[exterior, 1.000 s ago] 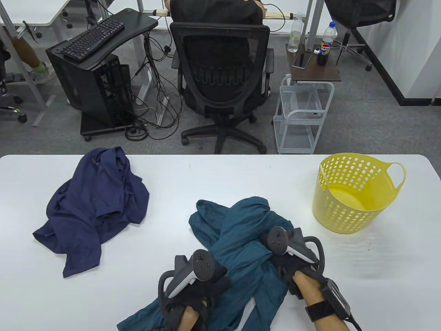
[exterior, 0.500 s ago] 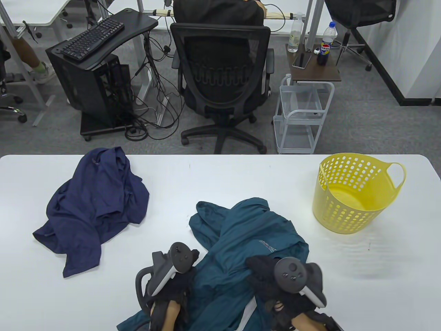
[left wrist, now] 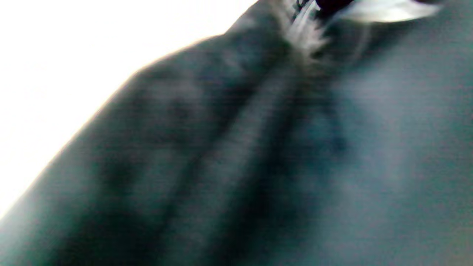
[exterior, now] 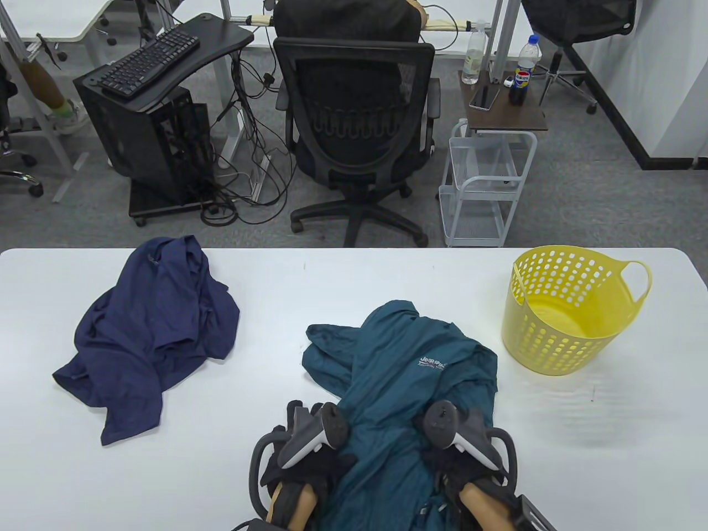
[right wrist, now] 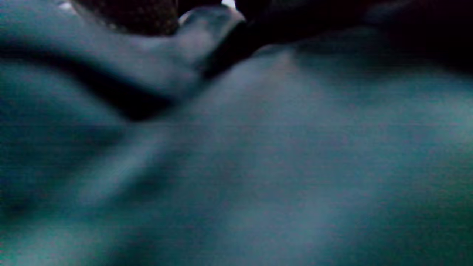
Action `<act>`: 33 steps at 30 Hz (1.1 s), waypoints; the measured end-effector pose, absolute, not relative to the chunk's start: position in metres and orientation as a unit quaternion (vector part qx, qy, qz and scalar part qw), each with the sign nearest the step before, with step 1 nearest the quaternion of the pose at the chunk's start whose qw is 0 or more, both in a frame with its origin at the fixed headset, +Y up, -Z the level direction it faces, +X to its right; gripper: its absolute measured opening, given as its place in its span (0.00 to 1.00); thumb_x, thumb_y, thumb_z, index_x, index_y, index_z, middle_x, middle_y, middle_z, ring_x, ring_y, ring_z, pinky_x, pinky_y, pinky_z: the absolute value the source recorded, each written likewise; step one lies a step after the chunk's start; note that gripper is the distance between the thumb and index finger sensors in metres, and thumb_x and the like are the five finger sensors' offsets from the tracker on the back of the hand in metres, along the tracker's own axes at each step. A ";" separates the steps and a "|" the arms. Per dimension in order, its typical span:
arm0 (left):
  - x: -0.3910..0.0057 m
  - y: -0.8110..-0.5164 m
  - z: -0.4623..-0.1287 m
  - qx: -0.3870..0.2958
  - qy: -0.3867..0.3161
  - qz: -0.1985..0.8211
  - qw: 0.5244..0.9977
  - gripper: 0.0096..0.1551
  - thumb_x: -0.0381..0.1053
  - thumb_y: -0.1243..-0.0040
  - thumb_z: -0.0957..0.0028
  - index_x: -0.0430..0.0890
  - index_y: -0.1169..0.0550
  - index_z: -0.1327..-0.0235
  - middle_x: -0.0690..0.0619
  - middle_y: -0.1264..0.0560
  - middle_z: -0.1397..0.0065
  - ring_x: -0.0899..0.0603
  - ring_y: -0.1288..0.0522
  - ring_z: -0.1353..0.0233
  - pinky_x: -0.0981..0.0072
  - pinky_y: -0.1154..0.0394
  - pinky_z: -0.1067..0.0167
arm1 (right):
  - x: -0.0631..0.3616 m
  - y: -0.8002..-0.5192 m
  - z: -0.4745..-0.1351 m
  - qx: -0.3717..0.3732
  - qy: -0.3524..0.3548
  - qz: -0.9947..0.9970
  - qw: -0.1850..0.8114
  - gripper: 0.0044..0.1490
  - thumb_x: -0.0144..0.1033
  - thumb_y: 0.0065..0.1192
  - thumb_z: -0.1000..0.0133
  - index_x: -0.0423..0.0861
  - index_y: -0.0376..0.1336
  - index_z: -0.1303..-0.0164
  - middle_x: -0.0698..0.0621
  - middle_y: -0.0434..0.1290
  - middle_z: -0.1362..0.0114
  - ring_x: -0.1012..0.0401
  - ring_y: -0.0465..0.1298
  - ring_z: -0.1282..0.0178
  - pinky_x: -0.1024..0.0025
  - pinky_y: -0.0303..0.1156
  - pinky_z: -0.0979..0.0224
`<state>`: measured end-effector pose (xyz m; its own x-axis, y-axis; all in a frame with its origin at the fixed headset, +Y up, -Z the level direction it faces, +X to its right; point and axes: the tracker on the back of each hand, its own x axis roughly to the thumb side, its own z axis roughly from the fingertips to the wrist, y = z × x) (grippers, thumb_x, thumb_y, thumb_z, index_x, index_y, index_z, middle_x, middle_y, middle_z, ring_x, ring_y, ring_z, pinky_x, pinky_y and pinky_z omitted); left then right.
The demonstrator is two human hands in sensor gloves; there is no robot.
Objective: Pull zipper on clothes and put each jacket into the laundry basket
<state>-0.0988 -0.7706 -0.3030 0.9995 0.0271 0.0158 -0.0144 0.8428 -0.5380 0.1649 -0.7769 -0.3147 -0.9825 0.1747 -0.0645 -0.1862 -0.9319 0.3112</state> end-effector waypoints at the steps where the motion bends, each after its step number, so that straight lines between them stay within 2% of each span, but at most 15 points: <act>1: -0.097 -0.768 -0.302 -0.279 -0.013 0.012 0.960 0.42 0.76 0.56 0.62 0.75 0.40 0.27 0.65 0.59 0.12 0.40 0.71 0.18 0.37 0.58 0.25 | 0.175 -0.777 -0.318 -0.024 0.153 0.984 0.090 0.37 0.39 0.66 0.42 0.67 0.54 0.23 0.64 0.53 0.11 0.51 0.47 0.10 0.36 0.44 0.19; 5: -0.091 -0.761 -0.297 -0.282 -0.050 0.051 0.957 0.40 0.75 0.56 0.61 0.71 0.31 0.30 0.65 0.53 0.12 0.39 0.68 0.17 0.37 0.57 0.25 | 0.194 -0.774 -0.322 -0.038 0.129 0.987 0.091 0.32 0.36 0.65 0.41 0.68 0.59 0.27 0.65 0.57 0.12 0.51 0.47 0.10 0.35 0.45 0.19; 8: -0.098 -0.759 -0.299 -0.274 -0.058 0.086 0.956 0.38 0.74 0.54 0.60 0.71 0.30 0.31 0.64 0.48 0.12 0.40 0.62 0.16 0.37 0.54 0.24 | 0.195 -0.764 -0.319 -0.018 0.126 0.987 0.099 0.29 0.34 0.63 0.41 0.63 0.64 0.28 0.61 0.59 0.12 0.49 0.51 0.11 0.35 0.47 0.19; 10: -0.112 -0.756 -0.304 -0.229 -0.027 0.110 0.967 0.38 0.74 0.52 0.60 0.73 0.33 0.31 0.64 0.45 0.13 0.39 0.58 0.15 0.37 0.50 0.25 | 0.189 -0.745 -0.313 -0.004 0.095 0.989 0.115 0.28 0.35 0.64 0.42 0.60 0.67 0.29 0.58 0.63 0.13 0.47 0.57 0.13 0.35 0.51 0.20; 13: -0.135 -0.749 -0.308 -0.179 0.019 0.127 0.975 0.38 0.73 0.50 0.59 0.72 0.33 0.30 0.63 0.40 0.14 0.37 0.51 0.15 0.36 0.46 0.26 | 0.172 -0.715 -0.308 0.013 0.037 0.989 0.143 0.27 0.37 0.65 0.42 0.58 0.68 0.30 0.56 0.67 0.15 0.44 0.62 0.15 0.36 0.55 0.22; 16: -0.154 -0.746 -0.310 -0.146 0.060 0.135 0.978 0.37 0.72 0.50 0.59 0.70 0.32 0.30 0.61 0.36 0.15 0.37 0.47 0.16 0.36 0.43 0.27 | 0.142 -0.689 -0.312 0.026 0.008 0.989 0.145 0.24 0.42 0.65 0.42 0.57 0.71 0.34 0.55 0.66 0.14 0.44 0.60 0.15 0.37 0.56 0.22; 19: -0.159 -0.750 -0.312 -0.144 0.082 0.132 0.977 0.37 0.71 0.49 0.58 0.69 0.31 0.30 0.60 0.35 0.16 0.36 0.45 0.16 0.36 0.41 0.28 | 0.112 -0.679 -0.327 0.018 -0.019 0.992 0.121 0.25 0.46 0.64 0.42 0.58 0.70 0.33 0.55 0.63 0.13 0.44 0.57 0.13 0.36 0.54 0.21; 23: -0.156 -0.755 -0.315 -0.162 0.078 0.128 0.975 0.37 0.71 0.50 0.58 0.69 0.30 0.31 0.61 0.34 0.16 0.36 0.44 0.17 0.36 0.41 0.28 | 0.080 -0.688 -0.355 -0.004 -0.026 0.998 0.062 0.32 0.56 0.61 0.43 0.60 0.66 0.28 0.56 0.61 0.12 0.44 0.55 0.13 0.36 0.53 0.20; 26: -0.154 -0.755 -0.315 -0.166 0.072 0.130 0.975 0.37 0.71 0.50 0.58 0.69 0.30 0.31 0.60 0.33 0.16 0.36 0.44 0.17 0.36 0.41 0.28 | 0.066 -0.707 -0.376 -0.024 -0.002 0.998 0.061 0.37 0.60 0.58 0.44 0.59 0.62 0.23 0.55 0.60 0.11 0.44 0.54 0.12 0.34 0.51 0.20; 29: -0.155 -0.755 -0.316 -0.167 0.072 0.135 0.974 0.37 0.71 0.50 0.58 0.69 0.30 0.31 0.60 0.33 0.16 0.36 0.45 0.16 0.36 0.41 0.28 | 0.058 -0.730 -0.389 -0.028 0.025 0.997 0.069 0.43 0.65 0.54 0.45 0.57 0.58 0.20 0.56 0.56 0.09 0.44 0.47 0.11 0.33 0.45 0.20; 31: -0.157 -0.757 -0.317 -0.174 0.075 0.137 0.972 0.37 0.72 0.50 0.58 0.69 0.29 0.31 0.60 0.33 0.16 0.36 0.45 0.16 0.36 0.41 0.28 | 0.057 -0.743 -0.394 -0.030 0.037 0.997 0.062 0.46 0.67 0.55 0.47 0.56 0.56 0.19 0.53 0.57 0.10 0.45 0.52 0.12 0.33 0.48 0.20; 33: -0.158 -0.760 -0.318 -0.179 0.079 0.139 0.971 0.37 0.72 0.50 0.58 0.68 0.29 0.31 0.60 0.33 0.17 0.36 0.45 0.17 0.36 0.41 0.28 | 0.058 -0.753 -0.396 -0.041 0.053 0.997 0.044 0.47 0.65 0.61 0.47 0.54 0.56 0.20 0.52 0.62 0.12 0.45 0.59 0.15 0.34 0.51 0.21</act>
